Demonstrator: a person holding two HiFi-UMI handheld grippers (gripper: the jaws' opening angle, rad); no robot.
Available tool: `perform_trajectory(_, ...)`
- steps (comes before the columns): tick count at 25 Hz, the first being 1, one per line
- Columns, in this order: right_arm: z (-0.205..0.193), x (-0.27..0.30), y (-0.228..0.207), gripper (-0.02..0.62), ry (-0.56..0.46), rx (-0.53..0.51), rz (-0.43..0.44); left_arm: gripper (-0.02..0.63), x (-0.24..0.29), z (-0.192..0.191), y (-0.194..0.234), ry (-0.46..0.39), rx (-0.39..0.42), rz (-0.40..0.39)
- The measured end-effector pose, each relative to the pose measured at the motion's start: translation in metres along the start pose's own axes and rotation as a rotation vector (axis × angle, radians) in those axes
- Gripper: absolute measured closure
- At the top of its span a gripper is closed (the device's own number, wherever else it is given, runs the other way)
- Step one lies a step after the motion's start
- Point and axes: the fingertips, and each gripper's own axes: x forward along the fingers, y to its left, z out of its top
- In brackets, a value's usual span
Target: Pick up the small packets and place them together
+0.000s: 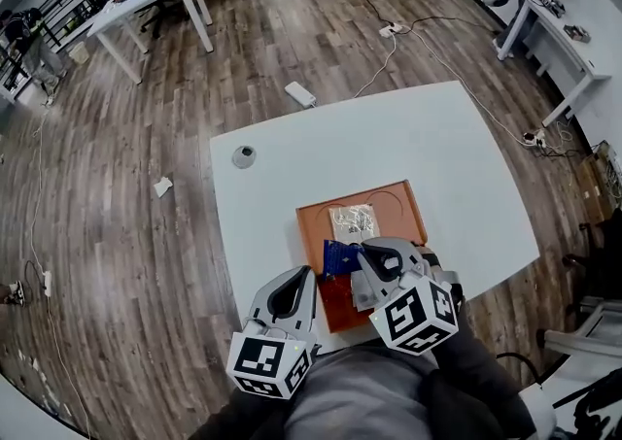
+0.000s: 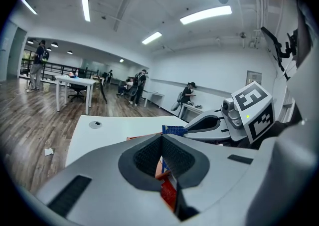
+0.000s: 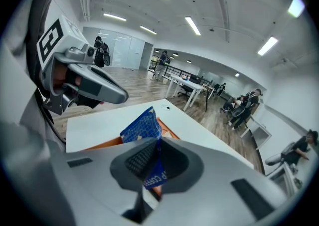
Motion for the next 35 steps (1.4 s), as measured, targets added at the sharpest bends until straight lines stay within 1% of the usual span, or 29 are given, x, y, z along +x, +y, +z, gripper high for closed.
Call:
perform_trajectory(5, -0.009, 0.020, -0.034, 0.577, 0.008, 0.033, -0.001, 0.606, 0.016, 0.000, 0.010, 0.011, 0.029, 0.052)
perform_trajectory(9, -0.017, 0.042, -0.050, 0.573, 0.028, 0.065, 0.017, 0.606, 0.029, -0.003, 0.024, 0.041, -0.017, 0.087)
perform_trajectory(12, -0.022, 0.059, -0.064, 0.553, 0.045, 0.079, 0.004, 0.606, 0.039, -0.006, 0.035, 0.066, -0.051, 0.110)
perform_trajectory(14, -0.026, 0.068, -0.070, 0.526, 0.055, 0.086, -0.007, 0.606, 0.045, -0.011, 0.038, 0.085, -0.069, 0.119)
perform_trajectory(17, -0.030, 0.077, -0.071, 0.526, 0.061, 0.087, -0.009, 0.606, 0.049, -0.017, 0.042, 0.104, -0.085, 0.127)
perform_trajectory(21, -0.028, 0.082, -0.071, 0.526, 0.056, 0.090, -0.024, 0.606, 0.048, -0.022, 0.049, 0.107, -0.096, 0.128)
perform_trajectory(25, -0.025, 0.074, -0.071, 0.526, 0.052, 0.085, -0.044, 0.606, 0.046, -0.019, 0.047, 0.093, -0.092, 0.118)
perform_trajectory(30, -0.021, 0.057, -0.069, 0.526, 0.045, 0.079, -0.080, 0.606, 0.039, -0.014, 0.038, 0.069, -0.075, 0.093)
perform_trajectory(35, -0.026, 0.033, -0.059, 0.526, 0.047, 0.083, -0.123, 0.606, 0.029, -0.013, 0.021, 0.048, -0.046, 0.047)
